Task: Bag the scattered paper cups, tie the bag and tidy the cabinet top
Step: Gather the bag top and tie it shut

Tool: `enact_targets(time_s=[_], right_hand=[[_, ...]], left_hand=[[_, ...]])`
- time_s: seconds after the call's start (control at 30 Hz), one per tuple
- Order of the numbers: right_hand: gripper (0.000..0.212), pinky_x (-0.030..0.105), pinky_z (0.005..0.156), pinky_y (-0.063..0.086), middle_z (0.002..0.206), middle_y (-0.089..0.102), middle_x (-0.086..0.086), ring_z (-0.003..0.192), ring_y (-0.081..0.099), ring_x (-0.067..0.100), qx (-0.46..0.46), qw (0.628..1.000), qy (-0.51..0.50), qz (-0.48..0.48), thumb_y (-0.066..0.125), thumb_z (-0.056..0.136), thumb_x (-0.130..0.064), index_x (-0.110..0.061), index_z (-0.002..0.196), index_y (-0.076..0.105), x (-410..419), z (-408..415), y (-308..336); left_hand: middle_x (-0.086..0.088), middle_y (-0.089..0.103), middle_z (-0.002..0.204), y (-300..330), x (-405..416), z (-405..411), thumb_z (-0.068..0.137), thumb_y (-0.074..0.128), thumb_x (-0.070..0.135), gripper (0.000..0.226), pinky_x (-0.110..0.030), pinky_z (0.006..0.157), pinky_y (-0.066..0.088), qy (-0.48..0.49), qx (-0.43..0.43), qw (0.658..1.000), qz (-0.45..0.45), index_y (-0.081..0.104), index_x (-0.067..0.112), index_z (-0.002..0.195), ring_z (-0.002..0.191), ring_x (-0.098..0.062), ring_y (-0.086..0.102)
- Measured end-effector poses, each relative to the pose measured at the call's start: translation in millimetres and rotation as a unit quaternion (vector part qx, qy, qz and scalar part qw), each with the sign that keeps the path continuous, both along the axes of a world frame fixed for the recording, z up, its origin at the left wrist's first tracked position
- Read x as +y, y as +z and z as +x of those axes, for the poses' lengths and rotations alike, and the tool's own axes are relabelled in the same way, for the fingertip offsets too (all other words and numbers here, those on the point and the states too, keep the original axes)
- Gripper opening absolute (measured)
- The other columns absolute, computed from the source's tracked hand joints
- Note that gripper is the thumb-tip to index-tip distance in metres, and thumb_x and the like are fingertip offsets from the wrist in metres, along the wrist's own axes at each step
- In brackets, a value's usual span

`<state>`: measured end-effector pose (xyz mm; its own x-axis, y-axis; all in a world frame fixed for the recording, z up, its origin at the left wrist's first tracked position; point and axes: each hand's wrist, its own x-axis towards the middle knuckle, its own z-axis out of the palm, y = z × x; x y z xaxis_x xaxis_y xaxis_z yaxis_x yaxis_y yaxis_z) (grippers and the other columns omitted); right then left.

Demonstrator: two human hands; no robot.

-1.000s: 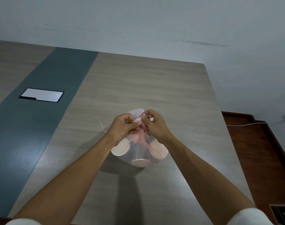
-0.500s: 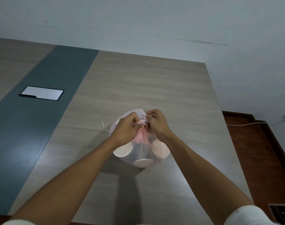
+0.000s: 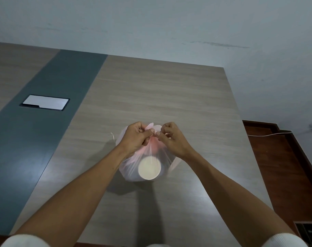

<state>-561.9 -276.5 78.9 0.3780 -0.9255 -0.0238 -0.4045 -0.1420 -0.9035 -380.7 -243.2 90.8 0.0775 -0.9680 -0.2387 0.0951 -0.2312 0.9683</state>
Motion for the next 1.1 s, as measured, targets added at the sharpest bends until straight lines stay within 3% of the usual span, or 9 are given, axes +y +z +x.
enact_targets(time_s=[0.2, 0.3, 0.53, 0.6, 0.67, 0.8, 0.9, 1.0, 1.1], right_hand=[[0.025, 0.017, 0.088, 0.042, 0.112, 0.046, 0.004, 0.102, 0.05, 0.015, 0.101, 0.991, 0.037, -0.08, 0.067, 0.094, -0.021, -0.004, 0.076, 0.064, -6, -11, 0], [0.025, 0.04, 0.1, 0.043, 0.115, 0.043, 0.0, 0.106, 0.046, 0.014, 0.168, 0.979, 0.048, -0.102, 0.067, 0.093, -0.027, -0.008, 0.077, 0.069, -11, -27, -5], [0.022, 0.048, 0.102, 0.041, 0.114, 0.047, -0.008, 0.104, 0.048, 0.01, 0.178, 0.976, -0.008, -0.123, 0.065, 0.093, -0.041, -0.02, 0.086, 0.066, -4, -28, -11], [0.034, 0.048, 0.103, 0.043, 0.125, 0.049, -0.005, 0.112, 0.052, 0.014, 0.172, 0.982, -0.038, -0.062, 0.062, 0.09, -0.054, -0.024, 0.107, 0.063, 2, -32, -19], [0.066, 0.048, 0.109, 0.041, 0.147, 0.04, 0.004, 0.129, 0.048, 0.024, 0.167, 0.983, -0.066, 0.025, 0.06, 0.089, -0.062, -0.021, 0.139, 0.048, 8, -37, -31], [0.097, 0.048, 0.113, 0.039, 0.16, 0.03, 0.002, 0.142, 0.04, 0.028, 0.059, 0.976, -0.117, 0.173, 0.057, 0.084, -0.072, -0.027, 0.159, 0.016, 17, -43, -56], [0.092, 0.059, 0.104, 0.046, 0.159, 0.032, -0.003, 0.138, 0.043, 0.032, -0.019, 0.95, -0.172, 0.261, 0.054, 0.087, -0.071, -0.036, 0.158, 0.008, 23, -41, -65], [0.072, 0.053, 0.101, 0.05, 0.148, 0.045, 0.0, 0.126, 0.052, 0.028, -0.056, 0.94, -0.208, 0.264, 0.054, 0.097, -0.052, -0.028, 0.155, 0.018, 25, -38, -70], [0.053, 0.039, 0.093, 0.049, 0.134, 0.054, 0.004, 0.111, 0.055, 0.022, -0.08, 0.937, -0.242, 0.238, 0.054, 0.1, -0.036, -0.017, 0.145, 0.032, 25, -36, -70]], left_hand=[[-0.005, 0.067, 0.055, 4, 0, 6, 0.088, 0.075, 0.003, 0.017, -0.02, 0.043, 0.045, 0.059, -0.038, 0.997, 0.036, 0.062, 0.002, 0.078, 0.042, -0.01, 0.054], [-0.001, 0.06, 0.047, -6, 1, 26, 0.085, 0.08, 0.008, 0.026, -0.021, 0.041, 0.041, 0.091, -0.136, 0.986, 0.042, 0.061, 0.008, 0.068, 0.038, -0.008, 0.047], [0.001, 0.064, 0.087, -26, 9, 40, 0.077, 0.084, 0.042, 0.033, -0.024, 0.067, 0.042, 0.089, -0.353, 0.931, 0.0, 0.062, 0.024, 0.062, 0.077, -0.02, 0.063], [0.003, 0.056, 0.11, -27, 16, 42, 0.075, 0.083, 0.051, 0.029, -0.031, 0.087, 0.047, 0.088, -0.384, 0.918, 0.033, 0.063, 0.03, 0.079, 0.098, -0.021, 0.061], [0.003, 0.048, 0.135, -30, 28, 40, 0.073, 0.08, 0.062, 0.055, -0.044, 0.107, 0.041, 0.103, -0.409, 0.902, 0.088, 0.061, 0.03, 0.114, 0.119, -0.019, 0.053], [-0.005, 0.037, 0.157, -51, 54, 42, 0.068, 0.06, 0.088, 0.113, -0.055, 0.11, 0.043, 0.193, -0.187, 0.953, 0.136, 0.024, 0.028, 0.156, 0.138, -0.029, 0.047], [0.003, 0.057, 0.14, -56, 73, 30, 0.084, 0.053, 0.079, 0.082, -0.058, 0.091, 0.056, 0.188, 0.014, 0.956, 0.223, 0.033, 0.035, 0.151, 0.117, -0.025, 0.062], [0.008, 0.075, 0.104, -48, 77, 15, 0.091, 0.044, 0.075, 0.051, -0.054, 0.096, 0.054, 0.147, 0.072, 0.951, 0.261, 0.064, 0.036, 0.117, 0.096, -0.02, 0.068], [0.01, 0.079, 0.087, -42, 70, 9, 0.09, 0.042, 0.076, 0.053, -0.045, 0.09, 0.057, 0.136, 0.086, 0.953, 0.256, 0.068, 0.032, 0.106, 0.092, -0.017, 0.071]])
